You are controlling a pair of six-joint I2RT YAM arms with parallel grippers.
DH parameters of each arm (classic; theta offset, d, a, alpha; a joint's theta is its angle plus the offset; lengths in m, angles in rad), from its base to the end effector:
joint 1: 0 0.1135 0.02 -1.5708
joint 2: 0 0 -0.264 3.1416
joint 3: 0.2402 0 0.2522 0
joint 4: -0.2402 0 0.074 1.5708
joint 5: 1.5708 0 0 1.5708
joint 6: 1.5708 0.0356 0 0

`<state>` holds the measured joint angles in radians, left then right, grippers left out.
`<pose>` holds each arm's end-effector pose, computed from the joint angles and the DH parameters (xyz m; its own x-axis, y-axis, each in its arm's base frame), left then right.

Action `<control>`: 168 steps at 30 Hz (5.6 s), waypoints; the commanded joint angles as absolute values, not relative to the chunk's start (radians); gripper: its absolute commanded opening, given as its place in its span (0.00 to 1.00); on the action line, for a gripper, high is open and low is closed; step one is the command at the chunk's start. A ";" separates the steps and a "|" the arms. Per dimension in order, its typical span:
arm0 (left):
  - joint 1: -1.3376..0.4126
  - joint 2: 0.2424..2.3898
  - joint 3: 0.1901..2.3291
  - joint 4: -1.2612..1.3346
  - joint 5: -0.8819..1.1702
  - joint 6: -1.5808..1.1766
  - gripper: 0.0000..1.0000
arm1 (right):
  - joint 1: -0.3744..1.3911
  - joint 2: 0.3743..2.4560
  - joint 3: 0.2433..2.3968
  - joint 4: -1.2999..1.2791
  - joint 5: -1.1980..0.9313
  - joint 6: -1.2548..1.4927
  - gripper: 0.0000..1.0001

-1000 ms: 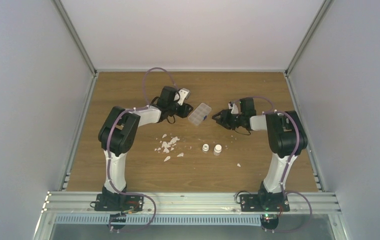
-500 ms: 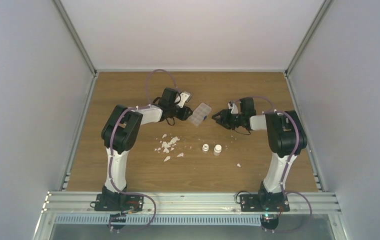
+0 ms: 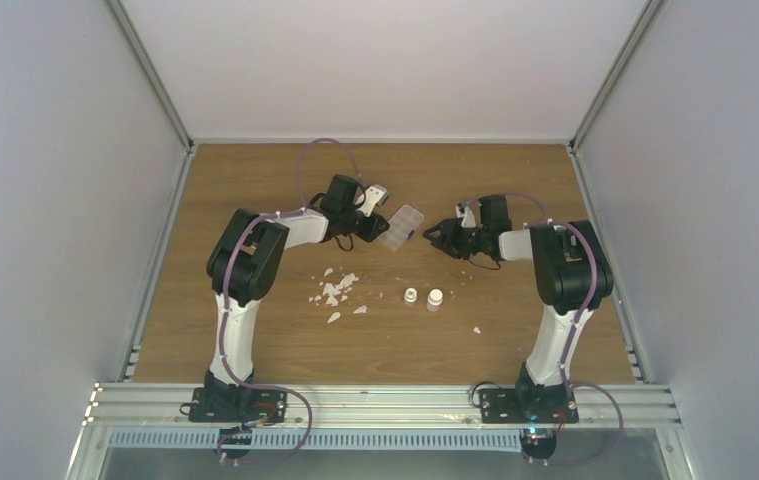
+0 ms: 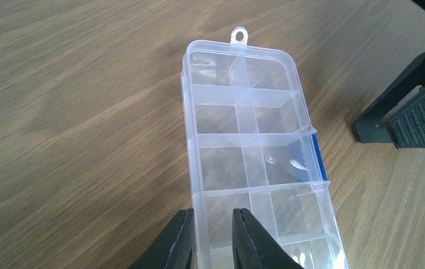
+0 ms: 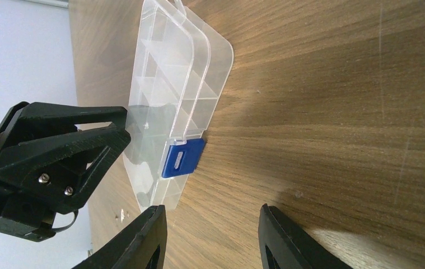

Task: Sort the pills into containers
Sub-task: Open the pill container at the center of the board.

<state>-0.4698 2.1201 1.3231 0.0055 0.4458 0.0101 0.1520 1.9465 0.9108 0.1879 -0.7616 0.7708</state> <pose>0.3912 -0.2158 0.1299 -0.6274 0.3288 -0.7058 0.6850 0.6640 -0.2996 0.3515 0.0787 0.1042 -0.9225 0.3688 -0.1141 0.1140 0.5427 0.8322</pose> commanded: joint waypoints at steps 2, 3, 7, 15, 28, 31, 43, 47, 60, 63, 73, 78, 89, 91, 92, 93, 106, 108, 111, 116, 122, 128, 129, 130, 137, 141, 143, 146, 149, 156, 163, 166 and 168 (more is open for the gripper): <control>-0.481 2.159 1.356 -0.023 0.471 0.010 0.45 | 0.150 2.011 0.901 0.126 -0.698 0.750 1.00; -0.482 2.161 1.356 -0.025 0.475 0.007 0.43 | 0.150 2.012 0.901 0.126 -0.699 0.751 1.00; -0.480 2.181 1.363 -0.036 0.505 0.002 0.37 | 0.150 2.014 0.900 0.129 -0.703 0.752 1.00; -0.461 2.221 1.359 -0.029 0.533 -0.084 0.06 | 0.150 2.010 0.897 0.134 -0.708 0.752 1.00; -0.421 2.227 1.328 -0.015 0.522 -0.127 0.00 | 0.156 2.010 0.901 0.143 -0.719 0.753 1.00; -0.410 2.227 1.313 -0.005 0.526 -0.139 0.00 | 0.159 2.015 0.902 0.143 -0.719 0.754 1.00; -0.364 2.247 1.282 0.046 0.570 -0.170 0.01 | 0.186 2.018 0.933 0.156 -0.726 0.740 1.00; -0.356 2.245 1.275 0.058 0.577 -0.173 0.00 | 0.208 2.003 0.944 0.181 -0.736 0.739 1.00; -0.360 2.121 1.241 0.156 0.659 -0.158 0.96 | 0.227 2.095 1.041 0.082 -0.703 0.810 1.00; -0.384 2.125 1.261 0.130 0.634 -0.123 0.99 | 0.227 2.099 1.049 0.075 -0.694 0.816 1.00; -0.450 2.133 1.284 0.096 0.596 -0.086 0.99 | 0.229 2.119 1.058 0.075 -0.699 0.816 0.99; -0.466 2.090 1.256 0.110 0.552 -0.092 0.99 | 0.229 2.132 1.065 0.070 -0.705 0.807 1.00; -0.532 2.154 1.364 0.008 0.441 -0.068 0.58 | 0.229 2.132 1.060 0.077 -0.723 0.801 0.99; -0.532 2.161 1.377 -0.021 0.415 -0.073 0.36 | 0.231 2.131 1.061 0.078 -0.724 0.801 1.00; -0.532 2.162 1.379 -0.026 0.404 -0.074 0.34 | 0.231 2.131 1.062 0.078 -0.724 0.801 1.00; -0.532 2.161 1.379 -0.027 0.396 -0.076 0.32 | 0.231 2.131 1.062 0.078 -0.724 0.800 1.00; -0.494 2.237 1.380 -0.019 0.396 -0.088 0.16 | 0.232 2.125 1.063 0.074 -0.716 0.798 1.00; -0.485 2.244 1.374 -0.019 0.390 -0.092 0.13 | 0.233 2.125 1.064 0.070 -0.714 0.799 0.99; -0.469 2.252 1.364 -0.015 0.387 -0.099 0.09 | 0.232 2.124 1.069 0.061 -0.708 0.797 1.00; -0.446 2.269 1.344 -0.003 0.390 -0.112 0.00 | 0.234 2.118 1.075 0.047 -0.687 0.794 1.00; -0.439 2.282 1.347 -0.004 0.390 -0.107 0.00 | 0.235 2.123 1.080 0.041 -0.679 0.795 0.99; -0.424 2.198 1.262 0.099 0.362 -0.141 0.18 | 0.234 2.121 1.075 0.041 -0.676 0.792 1.00; -0.421 2.161 1.226 0.135 0.359 -0.146 0.23 | 0.235 2.120 1.073 0.041 -0.677 0.792 1.00; -0.419 2.120 1.190 0.175 0.353 -0.148 0.33 | 0.234 2.119 1.071 0.041 -0.679 0.791 1.00; -0.431 1.933 1.026 0.332 0.363 -0.142 0.98 | 0.233 2.093 1.048 0.044 -0.670 0.777 1.00; -0.481 1.890 0.987 0.356 0.350 -0.104 0.99 | 0.228 2.080 1.029 0.047 -0.670 0.771 0.99; -0.538 1.854 0.964 0.368 0.263 -0.052 0.99 | 0.223 2.073 1.016 0.050 -0.671 0.769 1.00; -0.636 1.845 0.951 0.377 0.107 0.054 0.99 | 0.209 2.057 0.993 0.060 -0.671 0.771 1.00; -0.697 1.870 0.979 0.373 0.019 0.132 0.99 | 0.193 2.037 0.965 0.074 -0.670 0.775 0.99; -0.779 1.993 1.119 0.293 -0.135 0.222 0.99 | 0.160 2.002 0.916 0.092 -0.679 0.774 1.00; -0.793 2.074 1.198 0.243 -0.171 0.237 0.99 | 0.144 1.999 0.898 0.108 -0.702 0.770 1.00; -0.796 2.097 1.217 0.229 -0.203 0.244 0.99 | 0.142 1.999 0.895 0.112 -0.707 0.770 1.00; -0.797 2.106 1.221 0.234 -0.230 0.247 0.99 | 0.141 2.000 0.894 0.115 -0.708 0.770 1.00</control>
